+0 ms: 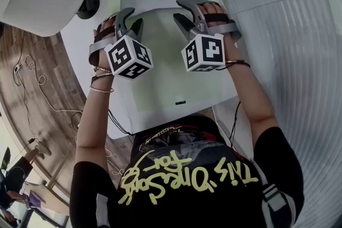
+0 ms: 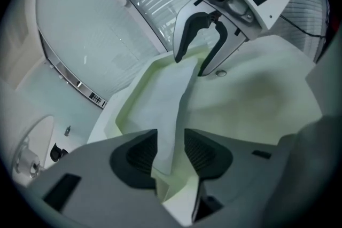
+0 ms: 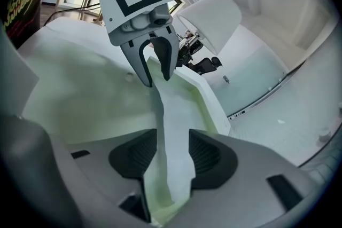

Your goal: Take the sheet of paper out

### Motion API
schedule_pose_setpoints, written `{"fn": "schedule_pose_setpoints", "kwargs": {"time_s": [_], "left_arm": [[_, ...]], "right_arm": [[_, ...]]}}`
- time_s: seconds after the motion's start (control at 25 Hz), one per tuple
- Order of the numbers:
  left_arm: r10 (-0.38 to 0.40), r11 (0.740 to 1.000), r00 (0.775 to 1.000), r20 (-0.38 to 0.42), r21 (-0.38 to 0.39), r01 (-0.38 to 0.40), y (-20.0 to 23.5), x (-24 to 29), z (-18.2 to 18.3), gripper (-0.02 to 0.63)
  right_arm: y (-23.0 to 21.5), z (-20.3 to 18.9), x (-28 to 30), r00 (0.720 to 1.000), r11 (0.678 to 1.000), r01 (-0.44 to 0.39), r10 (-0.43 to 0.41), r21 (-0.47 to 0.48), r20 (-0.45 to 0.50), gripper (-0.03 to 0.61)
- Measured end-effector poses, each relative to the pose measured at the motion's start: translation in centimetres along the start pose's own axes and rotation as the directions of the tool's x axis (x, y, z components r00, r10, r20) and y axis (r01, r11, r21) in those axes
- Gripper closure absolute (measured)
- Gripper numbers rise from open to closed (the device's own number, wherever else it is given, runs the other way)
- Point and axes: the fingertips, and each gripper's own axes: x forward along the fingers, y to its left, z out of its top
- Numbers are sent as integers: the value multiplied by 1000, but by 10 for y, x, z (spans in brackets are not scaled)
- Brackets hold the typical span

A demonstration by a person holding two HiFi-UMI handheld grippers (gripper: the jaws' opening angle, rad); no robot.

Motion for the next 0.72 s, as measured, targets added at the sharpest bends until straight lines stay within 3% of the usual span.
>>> {"fn": "schedule_pose_setpoints", "kwargs": {"time_s": [0.2,0.52,0.72], "left_arm": [[0,998,997,-74,55,4,0,13,-6,466],[15,997,992,-123,76,-6,5,22,-11,468],[23,999,993,-113,38,-19,11,24,-5,468]], "right_arm": [[4,-2,13,1000,999,-17,16,-35,-13,405],[6,-7,27,999,998,-26,24,-61,-40,405],[0,-12,32,998,997,-12,8,-70,-59,405]]}}
